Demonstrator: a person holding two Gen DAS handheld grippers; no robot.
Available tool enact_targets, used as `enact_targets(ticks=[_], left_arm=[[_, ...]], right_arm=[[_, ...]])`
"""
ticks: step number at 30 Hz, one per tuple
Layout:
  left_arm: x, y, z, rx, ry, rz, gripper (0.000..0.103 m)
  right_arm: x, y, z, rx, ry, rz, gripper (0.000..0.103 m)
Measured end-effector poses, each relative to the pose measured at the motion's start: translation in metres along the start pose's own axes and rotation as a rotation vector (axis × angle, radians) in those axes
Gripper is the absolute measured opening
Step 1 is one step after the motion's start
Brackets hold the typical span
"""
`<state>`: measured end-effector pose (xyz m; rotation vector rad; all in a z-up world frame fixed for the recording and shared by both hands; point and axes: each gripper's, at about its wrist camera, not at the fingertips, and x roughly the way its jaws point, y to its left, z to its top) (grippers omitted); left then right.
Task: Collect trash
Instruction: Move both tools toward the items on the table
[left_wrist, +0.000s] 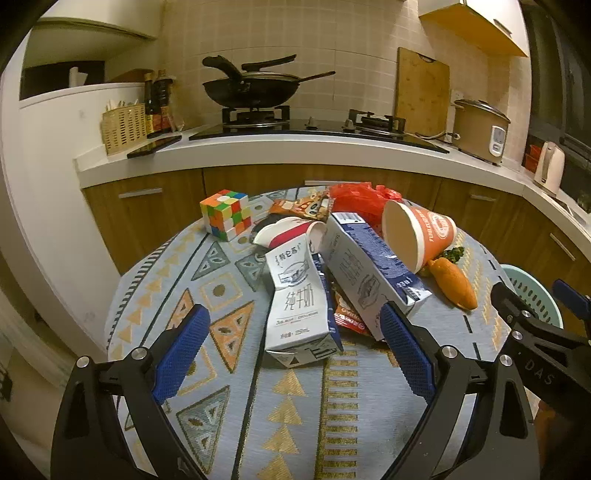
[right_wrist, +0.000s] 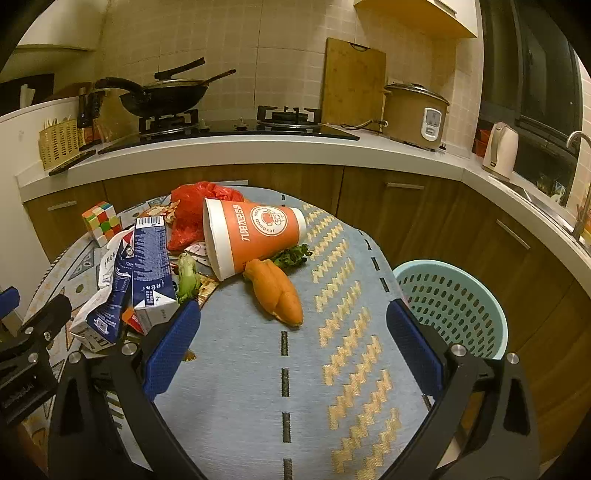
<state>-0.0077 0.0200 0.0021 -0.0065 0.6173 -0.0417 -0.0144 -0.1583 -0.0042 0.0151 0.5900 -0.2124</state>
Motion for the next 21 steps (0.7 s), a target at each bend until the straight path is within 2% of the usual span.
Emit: enact_targets(ticks=[6,14,18,21], left_arm=[[-0.008,-0.002,0.0,0.012,-0.045,0.026,0.09],[-0.015,0.002,0.001,-0.003,-0.083,0.003,0.09],[-0.01,0.017,0.002,-0.025,-0.073,-0.044,0.09],[-0.007,0.031,0.007,-0.043,-0.082,-0.035,0.09]], right_arm=[[-0.001,0.0,0.002,0.003,-0.005,0.008,0.097],[-0.006,-0.003,0.004,0.008,-0.04,-0.002,0.097],[-0.006,-0.005,0.004,0.002,-0.05,0.0,0.097],[-0.006,-0.008,0.006,0.007,-0.052,0.003,0.097]])
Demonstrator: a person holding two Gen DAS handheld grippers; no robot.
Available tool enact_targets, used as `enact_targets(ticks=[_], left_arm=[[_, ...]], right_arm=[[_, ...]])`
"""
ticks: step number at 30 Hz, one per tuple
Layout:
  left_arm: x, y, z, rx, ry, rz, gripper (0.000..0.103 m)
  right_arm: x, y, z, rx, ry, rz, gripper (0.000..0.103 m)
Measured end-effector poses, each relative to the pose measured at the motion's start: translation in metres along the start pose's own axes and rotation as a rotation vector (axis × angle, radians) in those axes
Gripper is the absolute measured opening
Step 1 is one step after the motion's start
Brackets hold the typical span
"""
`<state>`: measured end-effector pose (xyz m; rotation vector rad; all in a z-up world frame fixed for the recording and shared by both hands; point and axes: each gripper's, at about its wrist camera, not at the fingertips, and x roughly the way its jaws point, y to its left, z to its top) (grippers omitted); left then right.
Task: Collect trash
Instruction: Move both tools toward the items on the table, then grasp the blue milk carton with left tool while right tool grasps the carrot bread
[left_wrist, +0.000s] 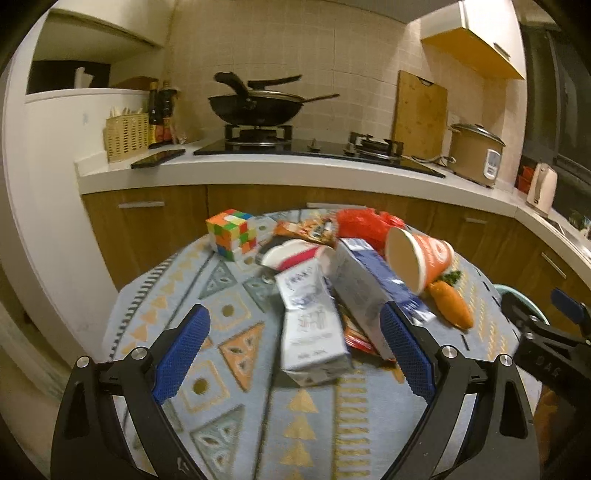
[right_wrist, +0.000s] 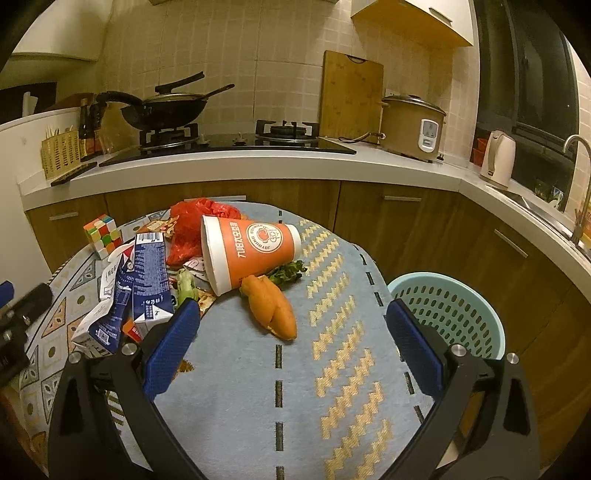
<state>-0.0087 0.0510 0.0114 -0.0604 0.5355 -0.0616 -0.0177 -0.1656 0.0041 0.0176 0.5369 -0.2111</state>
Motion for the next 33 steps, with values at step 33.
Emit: enact_targets(ticks=[33], left_arm=[[0.082,-0.063,0.02,0.09,0.275,-0.227,0.09]], right_arm=[[0.068,-0.03,-0.002,0.031,0.187,0.116,0.066]])
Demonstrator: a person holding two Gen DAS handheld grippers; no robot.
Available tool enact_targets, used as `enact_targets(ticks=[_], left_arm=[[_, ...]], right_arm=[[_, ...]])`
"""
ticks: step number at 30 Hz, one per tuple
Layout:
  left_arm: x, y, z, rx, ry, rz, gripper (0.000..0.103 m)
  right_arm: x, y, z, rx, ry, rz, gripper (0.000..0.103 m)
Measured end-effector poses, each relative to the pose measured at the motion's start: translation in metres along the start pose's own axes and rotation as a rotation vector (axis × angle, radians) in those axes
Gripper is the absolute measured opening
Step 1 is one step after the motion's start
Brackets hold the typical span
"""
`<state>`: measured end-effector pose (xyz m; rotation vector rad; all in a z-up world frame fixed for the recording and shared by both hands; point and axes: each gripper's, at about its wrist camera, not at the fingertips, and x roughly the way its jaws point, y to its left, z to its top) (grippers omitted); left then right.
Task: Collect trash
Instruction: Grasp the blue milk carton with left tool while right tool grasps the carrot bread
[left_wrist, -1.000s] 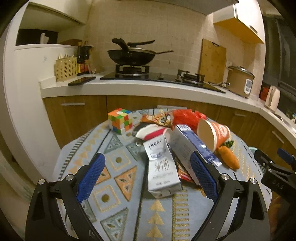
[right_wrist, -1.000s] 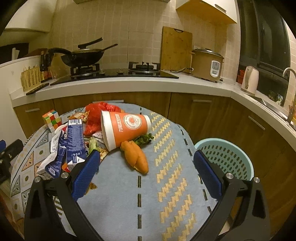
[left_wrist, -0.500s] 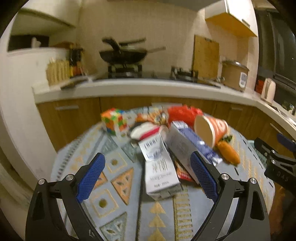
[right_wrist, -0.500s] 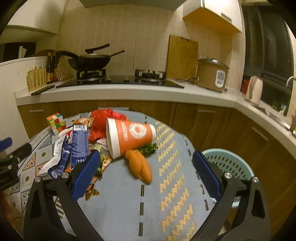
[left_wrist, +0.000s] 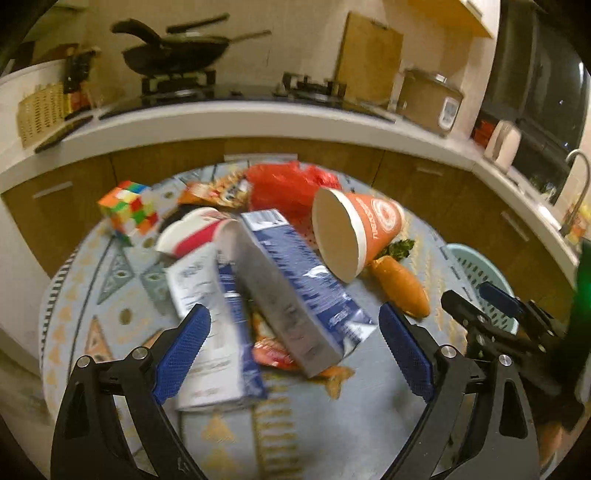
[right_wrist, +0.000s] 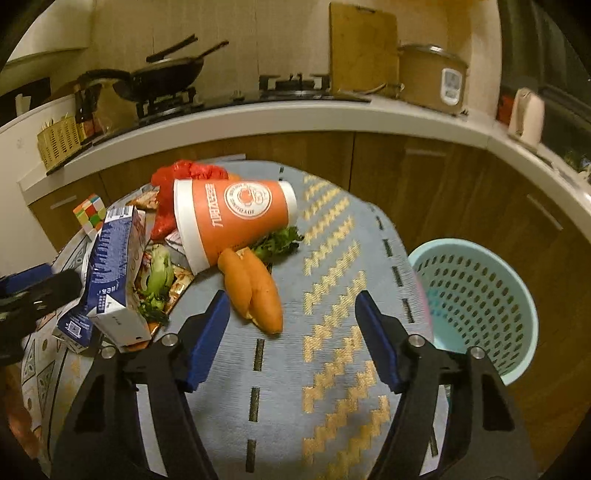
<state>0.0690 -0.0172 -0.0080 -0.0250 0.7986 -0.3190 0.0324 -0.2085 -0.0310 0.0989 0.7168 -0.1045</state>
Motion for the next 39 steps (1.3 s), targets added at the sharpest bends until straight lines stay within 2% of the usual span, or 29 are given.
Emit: enact_targets(ticks=[5,7,9,11,12,18,23,27,28,30,31,33,39], left_arm=[[0.033,-0.019,0.006,0.014,0.069,0.079,0.087],[0.043,-0.019,0.006,0.005,0.094,0.104,0.08],[0.046,-0.016,0.006,-0.012,0.109,0.088,0.076],[0.049,-0.016,0.006,-0.013,0.118,0.085,0.061],[0.05,-0.017,0.006,-0.007,0.121,0.085,0.061],[0.043,-0.019,0.003,0.002,0.089,0.071,0.05],[0.031,-0.015,-0.002,-0.019,0.046,0.024,0.042],[0.018,-0.011,-0.005,-0.058,0.007,0.018,0.041],[0.015,-0.011,-0.005,-0.066,-0.005,0.012,0.041],[0.01,-0.013,-0.006,-0.069,-0.027,0.01,0.041],[0.007,-0.014,-0.006,-0.066,-0.038,0.01,0.04],[0.003,-0.016,-0.005,-0.062,-0.054,0.008,0.04],[-0.019,-0.025,-0.005,-0.054,-0.126,-0.03,0.039]], right_arm=[[0.01,-0.004,0.005,-0.015,0.039,0.05,0.066],[0.014,-0.002,0.007,-0.026,0.05,0.072,0.066],[0.018,0.001,0.01,-0.043,0.056,0.083,0.066],[0.023,0.005,0.013,-0.064,0.063,0.084,0.066],[0.027,0.007,0.014,-0.073,0.072,0.089,0.066],[0.049,0.012,0.018,-0.09,0.117,0.107,0.067],[0.067,0.014,0.019,-0.089,0.175,0.107,0.067],[0.068,0.016,0.017,-0.094,0.178,0.115,0.066],[0.067,0.017,0.017,-0.097,0.171,0.118,0.063],[0.065,0.018,0.016,-0.103,0.169,0.135,0.035],[0.062,0.019,0.015,-0.102,0.165,0.166,0.032],[0.055,0.02,0.015,-0.113,0.147,0.152,0.027],[0.027,0.007,0.011,-0.083,0.085,0.165,0.022]])
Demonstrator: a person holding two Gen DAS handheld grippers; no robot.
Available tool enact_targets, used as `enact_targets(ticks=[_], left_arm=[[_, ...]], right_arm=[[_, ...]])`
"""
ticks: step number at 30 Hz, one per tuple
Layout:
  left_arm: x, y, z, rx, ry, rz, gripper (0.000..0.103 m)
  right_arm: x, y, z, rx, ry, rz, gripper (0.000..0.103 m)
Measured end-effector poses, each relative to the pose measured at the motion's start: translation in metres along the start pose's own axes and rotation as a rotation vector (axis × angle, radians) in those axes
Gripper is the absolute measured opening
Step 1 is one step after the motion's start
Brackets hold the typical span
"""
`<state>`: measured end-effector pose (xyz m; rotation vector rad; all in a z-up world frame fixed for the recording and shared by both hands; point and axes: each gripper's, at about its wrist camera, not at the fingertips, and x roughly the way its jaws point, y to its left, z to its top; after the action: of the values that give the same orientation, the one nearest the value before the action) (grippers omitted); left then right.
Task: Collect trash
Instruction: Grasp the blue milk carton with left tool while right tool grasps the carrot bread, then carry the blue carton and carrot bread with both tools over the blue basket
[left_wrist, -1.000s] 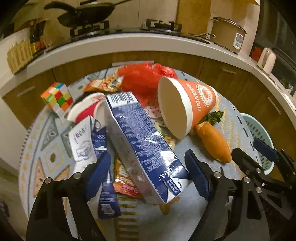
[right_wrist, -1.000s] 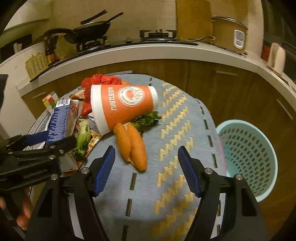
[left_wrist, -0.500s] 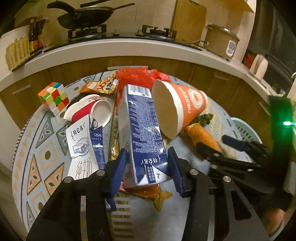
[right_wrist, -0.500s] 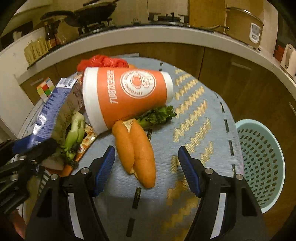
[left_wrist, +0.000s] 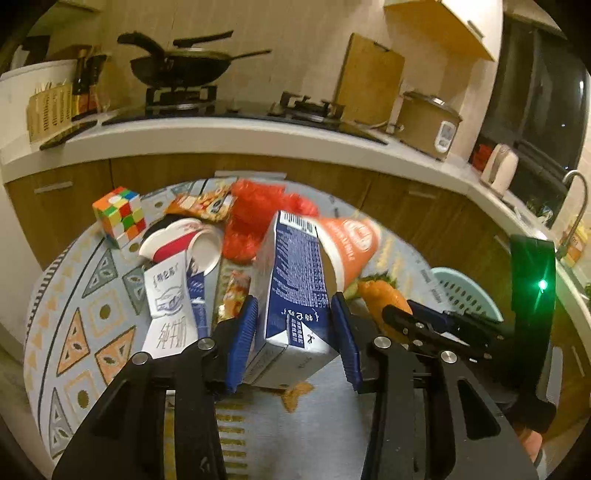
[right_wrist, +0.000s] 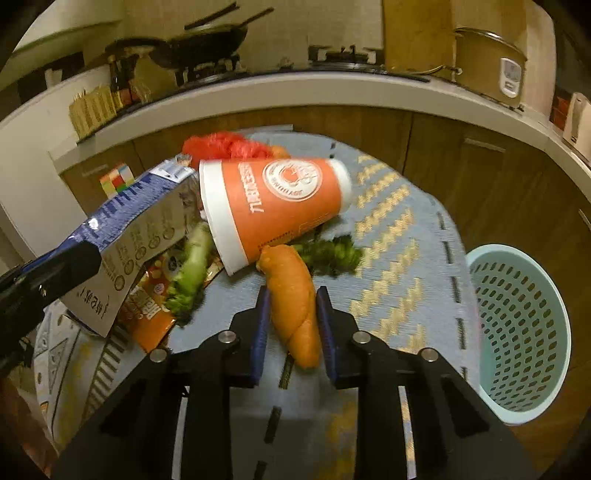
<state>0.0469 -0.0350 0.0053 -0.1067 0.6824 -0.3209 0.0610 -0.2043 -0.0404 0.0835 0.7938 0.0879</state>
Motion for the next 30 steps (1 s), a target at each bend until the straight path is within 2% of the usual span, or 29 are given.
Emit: enact_targets(ticks=[7,18,22,25,28,30], left_arm=[[-0.013,-0.01,0.002,0.0,-0.041,-0.021,0.039],[-0.031,-0.057,0.016,0.077,-0.156,-0.134,0.039],[-0.023,-0.088,0.022,0.126,-0.165,-0.179,0.039],[-0.013,-0.107,0.024,0.149,-0.152,-0.157,0.039],[-0.009,-0.101,0.023,0.107,-0.11,-0.147,0.038],[-0.015,-0.091,0.02,0.085,-0.116,-0.14,0.038]], right_arm=[[-0.031,-0.019,-0.001,0.033,-0.048,0.015,0.021],[-0.084,-0.075,-0.002,0.146,-0.17,-0.066,0.021],[-0.097,-0.099,-0.005,0.189,-0.197,-0.118,0.021],[-0.099,-0.12,-0.011,0.231,-0.187,-0.127,0.021],[-0.093,-0.134,-0.019,0.262,-0.161,-0.13,0.021],[-0.091,-0.138,-0.025,0.265,-0.151,-0.138,0.021]])
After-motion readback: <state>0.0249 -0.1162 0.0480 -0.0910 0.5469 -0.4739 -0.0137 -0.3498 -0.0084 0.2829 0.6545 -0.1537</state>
